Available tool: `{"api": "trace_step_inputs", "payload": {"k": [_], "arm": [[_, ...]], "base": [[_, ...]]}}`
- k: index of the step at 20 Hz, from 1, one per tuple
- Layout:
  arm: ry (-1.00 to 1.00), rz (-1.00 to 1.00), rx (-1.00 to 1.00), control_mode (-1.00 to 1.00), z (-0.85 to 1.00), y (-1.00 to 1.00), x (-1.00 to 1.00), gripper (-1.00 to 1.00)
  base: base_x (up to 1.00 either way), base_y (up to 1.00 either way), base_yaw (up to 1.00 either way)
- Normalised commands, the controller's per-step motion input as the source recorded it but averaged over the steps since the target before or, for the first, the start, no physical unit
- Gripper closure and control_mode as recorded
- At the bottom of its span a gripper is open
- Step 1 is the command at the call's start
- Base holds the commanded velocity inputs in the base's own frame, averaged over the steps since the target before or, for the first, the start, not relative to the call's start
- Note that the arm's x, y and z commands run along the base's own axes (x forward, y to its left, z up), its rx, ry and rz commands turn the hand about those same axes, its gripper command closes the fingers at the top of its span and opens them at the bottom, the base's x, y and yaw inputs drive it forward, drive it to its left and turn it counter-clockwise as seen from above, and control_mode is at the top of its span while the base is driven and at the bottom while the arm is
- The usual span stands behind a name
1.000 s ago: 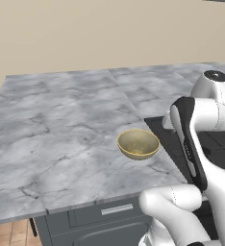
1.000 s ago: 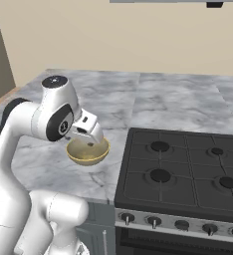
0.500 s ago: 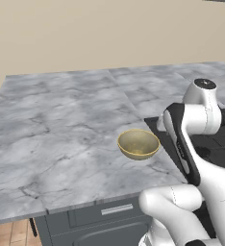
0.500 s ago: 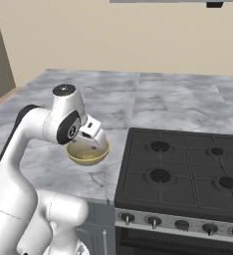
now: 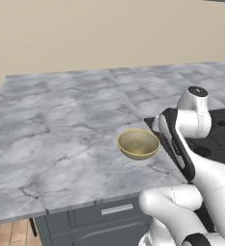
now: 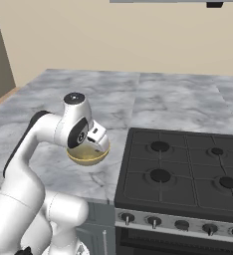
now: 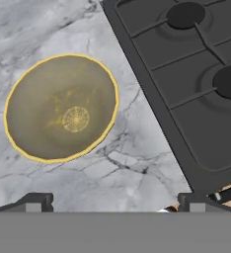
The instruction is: Pick the jar and bowl and place them in the sink. Then turn on the water.
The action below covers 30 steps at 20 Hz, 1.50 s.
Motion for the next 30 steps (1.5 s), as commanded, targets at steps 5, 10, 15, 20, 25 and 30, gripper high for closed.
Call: {"api": "trace_step_inputs", "payload": {"k": [5, 10, 15, 20, 25, 30], "arm": [[0.00, -0.07, 0.03, -1.00, -0.21, 0.00, 0.47, -1.00], [0.00, -0.06, 0.02, -1.00, -0.19, 0.00, 0.41, -1.00], [0.00, -0.04, 0.01, -1.00, -0.16, -0.05, 0.38, -1.00], [0.00, -0.01, 0.01, -1.00, -0.10, -0.13, 0.31, -1.00], [0.00, 0.00, 0.01, -1.00, -0.09, -0.07, 0.18, -1.00], [0.01, 0.05, 0.00, -1.00, -0.28, -0.11, 0.16, -1.00]], "base": [[0.00, 0.00, 0.00], [0.00, 0.00, 0.00], [0.00, 0.00, 0.00], [0.00, 0.00, 0.00], [0.00, 0.00, 0.00], [0.00, 0.00, 0.00]]}}
